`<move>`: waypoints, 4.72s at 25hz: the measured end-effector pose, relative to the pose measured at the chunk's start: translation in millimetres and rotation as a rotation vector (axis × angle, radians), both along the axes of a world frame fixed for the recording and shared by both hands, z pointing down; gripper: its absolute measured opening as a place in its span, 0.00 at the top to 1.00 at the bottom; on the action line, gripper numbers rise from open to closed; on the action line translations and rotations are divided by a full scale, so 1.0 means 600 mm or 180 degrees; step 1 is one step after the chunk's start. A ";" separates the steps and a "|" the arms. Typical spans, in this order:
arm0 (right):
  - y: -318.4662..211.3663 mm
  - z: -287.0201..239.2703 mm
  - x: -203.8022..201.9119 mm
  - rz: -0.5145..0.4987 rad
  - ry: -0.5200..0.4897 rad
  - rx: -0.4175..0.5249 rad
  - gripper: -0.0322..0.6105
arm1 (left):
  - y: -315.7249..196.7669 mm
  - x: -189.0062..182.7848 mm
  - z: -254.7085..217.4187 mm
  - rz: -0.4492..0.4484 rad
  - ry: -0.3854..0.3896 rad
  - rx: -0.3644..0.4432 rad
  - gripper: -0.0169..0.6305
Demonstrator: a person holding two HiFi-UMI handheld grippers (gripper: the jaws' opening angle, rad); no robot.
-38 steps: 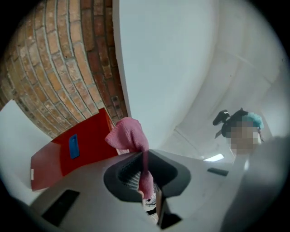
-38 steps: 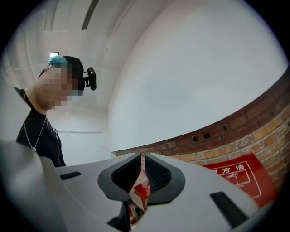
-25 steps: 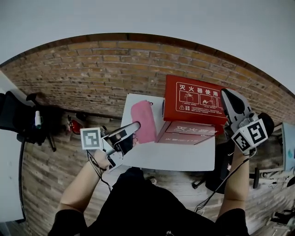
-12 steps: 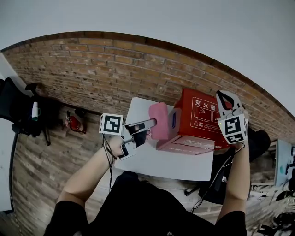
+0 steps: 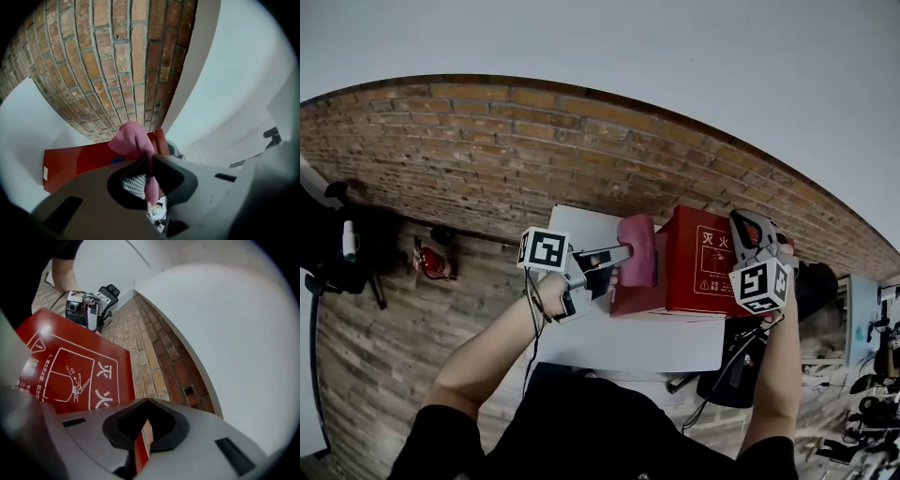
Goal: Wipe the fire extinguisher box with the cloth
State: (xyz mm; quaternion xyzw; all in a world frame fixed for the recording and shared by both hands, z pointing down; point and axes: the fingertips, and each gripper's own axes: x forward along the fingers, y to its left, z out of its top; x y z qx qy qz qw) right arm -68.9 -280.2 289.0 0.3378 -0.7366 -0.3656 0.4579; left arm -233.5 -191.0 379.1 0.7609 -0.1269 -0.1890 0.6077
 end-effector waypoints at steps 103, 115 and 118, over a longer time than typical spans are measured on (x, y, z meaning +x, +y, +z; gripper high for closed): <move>0.014 0.018 -0.008 0.0215 -0.0023 -0.0175 0.92 | -0.043 0.069 0.205 0.0499 0.0319 0.0421 0.88; 0.013 0.020 -0.008 0.0208 -0.0012 -0.0187 0.92 | -0.044 0.070 0.236 0.0494 0.0250 0.0393 0.88; 0.013 0.020 -0.008 0.0202 -0.0010 -0.0189 0.92 | -0.043 0.070 0.247 0.0476 0.0218 0.0403 0.88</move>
